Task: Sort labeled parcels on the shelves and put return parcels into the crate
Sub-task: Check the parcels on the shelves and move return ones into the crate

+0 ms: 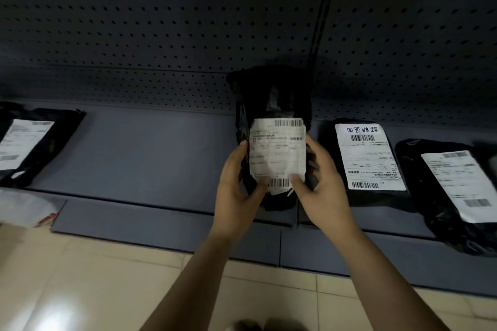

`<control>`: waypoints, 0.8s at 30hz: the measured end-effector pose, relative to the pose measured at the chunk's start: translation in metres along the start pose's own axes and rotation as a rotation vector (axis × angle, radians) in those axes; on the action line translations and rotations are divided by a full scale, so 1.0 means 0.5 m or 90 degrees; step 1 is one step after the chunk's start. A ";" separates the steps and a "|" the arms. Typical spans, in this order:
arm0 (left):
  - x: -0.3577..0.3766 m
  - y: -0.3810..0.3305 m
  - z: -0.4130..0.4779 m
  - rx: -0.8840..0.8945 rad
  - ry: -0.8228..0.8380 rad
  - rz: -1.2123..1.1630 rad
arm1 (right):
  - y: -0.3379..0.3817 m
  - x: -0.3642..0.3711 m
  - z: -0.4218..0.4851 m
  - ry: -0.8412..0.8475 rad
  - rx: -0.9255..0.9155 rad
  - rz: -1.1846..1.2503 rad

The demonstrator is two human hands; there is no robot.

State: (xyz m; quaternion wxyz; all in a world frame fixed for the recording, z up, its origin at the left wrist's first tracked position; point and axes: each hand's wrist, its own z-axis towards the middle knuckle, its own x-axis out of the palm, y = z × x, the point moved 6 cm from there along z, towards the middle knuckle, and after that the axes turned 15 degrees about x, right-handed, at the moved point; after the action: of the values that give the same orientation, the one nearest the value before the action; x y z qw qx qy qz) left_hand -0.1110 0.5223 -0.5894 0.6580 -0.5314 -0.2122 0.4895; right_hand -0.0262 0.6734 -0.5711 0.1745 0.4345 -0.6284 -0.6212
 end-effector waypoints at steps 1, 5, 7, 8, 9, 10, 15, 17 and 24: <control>-0.002 -0.009 0.003 0.013 -0.006 0.005 | 0.011 -0.005 -0.005 -0.005 -0.007 0.012; -0.007 -0.032 0.009 0.017 -0.019 0.008 | 0.031 -0.014 -0.022 -0.005 -0.037 0.036; -0.009 -0.038 0.010 0.024 -0.019 0.011 | 0.032 -0.016 -0.024 -0.006 -0.040 0.035; -0.009 -0.039 0.010 0.027 -0.019 0.012 | 0.032 -0.016 -0.024 -0.006 -0.039 0.035; -0.010 -0.039 0.010 0.028 -0.018 0.013 | 0.032 -0.015 -0.024 -0.005 -0.035 0.035; -0.010 -0.036 0.010 0.026 -0.017 0.015 | 0.030 -0.013 -0.022 -0.006 -0.028 0.032; -0.007 0.024 -0.006 -0.015 0.033 0.058 | -0.011 0.023 0.010 0.029 0.069 -0.037; -0.003 0.054 -0.013 -0.050 0.066 0.092 | -0.029 0.042 0.019 0.056 0.111 -0.076; 0.000 0.114 0.000 -0.102 0.175 0.214 | -0.068 0.093 0.031 0.084 0.153 -0.104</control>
State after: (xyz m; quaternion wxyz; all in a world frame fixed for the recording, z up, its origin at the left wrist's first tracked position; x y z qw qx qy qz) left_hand -0.1350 0.5198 -0.6412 0.5458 -0.6714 -0.0672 0.4967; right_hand -0.0527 0.6528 -0.6204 0.1115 0.5418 -0.6479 -0.5238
